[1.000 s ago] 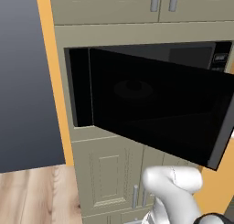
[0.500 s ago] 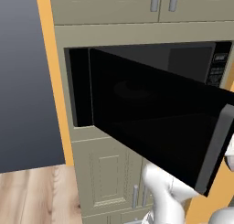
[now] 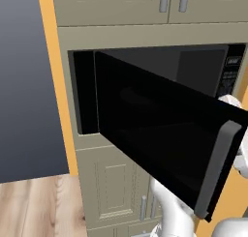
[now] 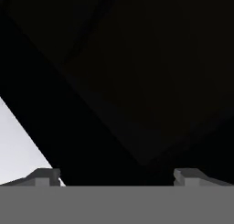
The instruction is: Retrieve the reheated potato from the microwave, then place the potato, cheese, and condiment on the cutting board.
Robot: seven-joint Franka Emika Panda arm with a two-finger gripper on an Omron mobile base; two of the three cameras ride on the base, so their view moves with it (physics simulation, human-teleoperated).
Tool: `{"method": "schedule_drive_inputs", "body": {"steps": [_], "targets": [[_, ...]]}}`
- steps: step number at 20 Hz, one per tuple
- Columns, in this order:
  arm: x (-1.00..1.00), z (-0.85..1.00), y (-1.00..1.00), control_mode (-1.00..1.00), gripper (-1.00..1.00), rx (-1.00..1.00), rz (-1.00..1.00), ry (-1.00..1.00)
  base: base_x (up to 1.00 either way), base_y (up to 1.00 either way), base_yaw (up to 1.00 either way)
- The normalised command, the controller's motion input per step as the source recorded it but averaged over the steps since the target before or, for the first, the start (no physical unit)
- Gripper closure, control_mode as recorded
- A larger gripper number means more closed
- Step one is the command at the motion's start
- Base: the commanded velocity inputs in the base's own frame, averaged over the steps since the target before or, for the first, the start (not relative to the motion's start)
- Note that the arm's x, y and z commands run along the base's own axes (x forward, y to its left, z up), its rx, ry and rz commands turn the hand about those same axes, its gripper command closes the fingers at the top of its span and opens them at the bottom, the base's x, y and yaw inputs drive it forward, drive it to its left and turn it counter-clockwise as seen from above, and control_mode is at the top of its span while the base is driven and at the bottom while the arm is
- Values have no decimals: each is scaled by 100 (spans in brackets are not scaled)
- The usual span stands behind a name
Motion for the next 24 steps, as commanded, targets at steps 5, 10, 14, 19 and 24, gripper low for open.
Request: {"method": "schedule_drive_inputs", "body": {"steps": [5,10,14,19,24], "targets": [[-70,0,100,-100,-100,1,8,7,0,0,0],[-23,-8,100,-100,-100,0,1,1,0,0,0],[-1,-33,100,-100,-100,0,0,3,0,0,0],[0,-46,100,-100,-100,0,0,4,0,0,0],[0,-33,81,-100,-100,0,0,0,0,0,0]]}}
